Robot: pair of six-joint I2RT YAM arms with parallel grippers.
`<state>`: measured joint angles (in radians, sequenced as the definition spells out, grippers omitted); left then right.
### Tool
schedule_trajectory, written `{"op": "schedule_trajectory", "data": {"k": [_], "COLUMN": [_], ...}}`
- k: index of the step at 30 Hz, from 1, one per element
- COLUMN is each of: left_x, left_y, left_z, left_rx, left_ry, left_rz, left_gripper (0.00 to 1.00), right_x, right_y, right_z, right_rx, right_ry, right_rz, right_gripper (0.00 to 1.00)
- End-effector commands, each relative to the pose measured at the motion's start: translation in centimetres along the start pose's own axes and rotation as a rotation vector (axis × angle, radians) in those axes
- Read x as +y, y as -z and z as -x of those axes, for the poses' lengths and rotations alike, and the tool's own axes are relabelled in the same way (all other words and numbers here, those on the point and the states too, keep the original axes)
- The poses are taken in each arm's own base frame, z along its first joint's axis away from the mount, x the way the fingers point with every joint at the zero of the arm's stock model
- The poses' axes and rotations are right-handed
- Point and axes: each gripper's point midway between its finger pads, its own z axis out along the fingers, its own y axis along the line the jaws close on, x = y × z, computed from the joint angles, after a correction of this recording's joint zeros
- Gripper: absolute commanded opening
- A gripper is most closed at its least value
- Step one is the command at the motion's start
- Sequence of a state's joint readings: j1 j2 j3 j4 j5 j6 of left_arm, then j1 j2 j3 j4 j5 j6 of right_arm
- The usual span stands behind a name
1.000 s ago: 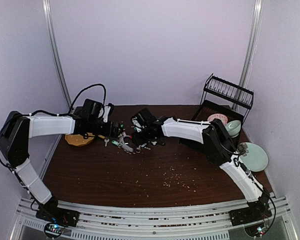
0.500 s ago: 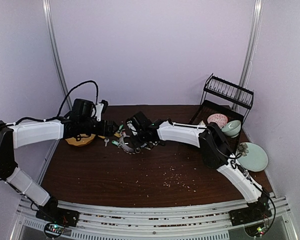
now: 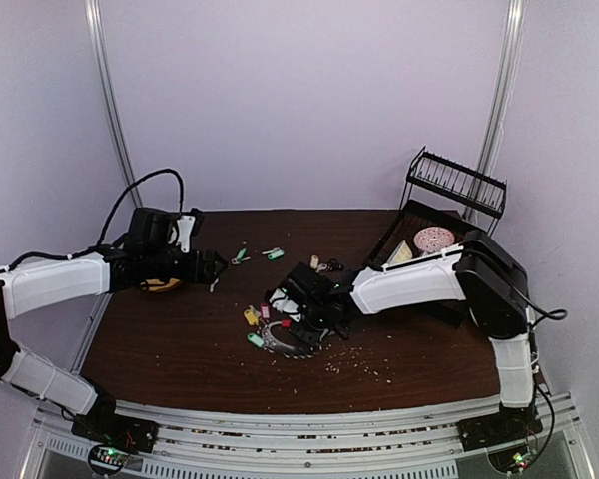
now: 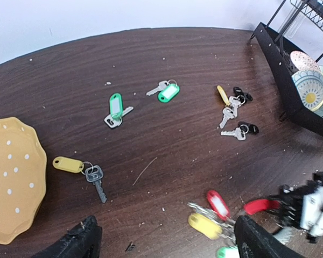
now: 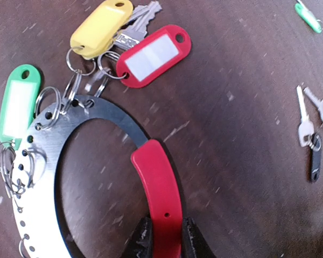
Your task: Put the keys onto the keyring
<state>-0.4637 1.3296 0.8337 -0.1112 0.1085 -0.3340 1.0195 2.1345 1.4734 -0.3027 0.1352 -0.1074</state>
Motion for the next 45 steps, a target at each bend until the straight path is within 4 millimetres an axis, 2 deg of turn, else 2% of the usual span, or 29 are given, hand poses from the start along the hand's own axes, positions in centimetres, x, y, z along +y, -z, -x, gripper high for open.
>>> {"op": "schedule_trajectory", "data": {"k": [1, 5, 8, 9, 12, 14, 15, 16, 17, 19, 21, 24, 27, 30, 32, 38, 41, 45], "left_x": [0.7, 1.6, 3.5, 4.1, 7.3, 8.1, 8.1, 7.7, 7.2, 6.5, 7.3, 8.2, 8.0, 9.4, 10.2, 10.6, 11.6, 11.3], "left_y": [-0.8, -3.1, -6.2, -7.1, -9.2, -10.2, -10.5, -10.7, -10.7, -10.9, -10.7, -10.3, -10.9, -11.9, -12.4, -12.9, -13.5, -13.2], "left_z": [-0.8, -0.5, -1.2, -0.6, -0.6, -1.2, -1.4, -1.2, -1.9, -2.1, -2.4, -2.6, -2.7, -3.7, -4.6, -5.7, -6.1, -6.3], "left_rx": [0.050, 0.126, 0.243, 0.253, 0.340, 0.434, 0.474, 0.500, 0.537, 0.545, 0.542, 0.510, 0.464, 0.510, 0.542, 0.563, 0.590, 0.599], "left_ry": [0.010, -0.044, -0.084, -0.089, -0.105, -0.250, -0.335, -0.447, -0.518, -0.629, -0.678, -0.676, -0.703, -0.716, -0.714, -0.687, -0.676, -0.667], "left_rz": [0.025, 0.076, 0.125, 0.131, 0.147, 0.093, 0.051, -0.006, -0.071, -0.179, -0.219, -0.284, -0.317, -0.270, -0.251, -0.263, -0.219, -0.233], "left_gripper": [0.88, 0.88, 0.87, 0.86, 0.81, 0.72, 0.70, 0.71, 0.70, 0.70, 0.66, 0.49, 0.44, 0.35, 0.35, 0.35, 0.30, 0.27], "right_x": [3.9, 3.3, 3.0, 3.1, 3.8, 4.6, 4.9, 5.2, 5.4, 5.5, 5.5, 5.5, 5.3, 5.2, 5.4, 5.2, 5.5, 5.4], "right_y": [1.2, 2.8, 3.6, 4.0, 5.7, 6.8, 7.3, 7.9, 8.3, 8.8, 9.1, 9.2, 9.2, 9.2, 9.3, 8.8, 8.6, 8.4], "right_z": [-8.7, -9.2, -7.5, -6.8, -4.7, -4.0, -3.8, -3.6, -3.5, -3.2, -3.0, -3.1, -3.3, -3.5, -3.7, -4.0, -4.1, -4.3], "right_rx": [0.165, 0.124, 0.073, 0.049, -0.035, -0.081, -0.097, -0.109, -0.117, -0.138, -0.155, -0.160, -0.167, -0.160, -0.160, -0.155, -0.144, -0.137], "right_ry": [0.190, 0.211, 0.182, 0.175, 0.150, 0.140, 0.137, 0.134, 0.134, 0.125, 0.118, 0.109, 0.104, 0.098, 0.096, 0.070, 0.071, 0.070], "right_rz": [0.152, 0.130, 0.123, 0.135, 0.210, 0.278, 0.315, 0.350, 0.379, 0.408, 0.421, 0.424, 0.410, 0.404, 0.421, 0.398, 0.415, 0.411], "right_gripper": [0.16, 0.23, 0.32, 0.35, 0.42, 0.43, 0.44, 0.45, 0.46, 0.47, 0.47, 0.48, 0.49, 0.48, 0.47, 0.47, 0.47, 0.46]}}
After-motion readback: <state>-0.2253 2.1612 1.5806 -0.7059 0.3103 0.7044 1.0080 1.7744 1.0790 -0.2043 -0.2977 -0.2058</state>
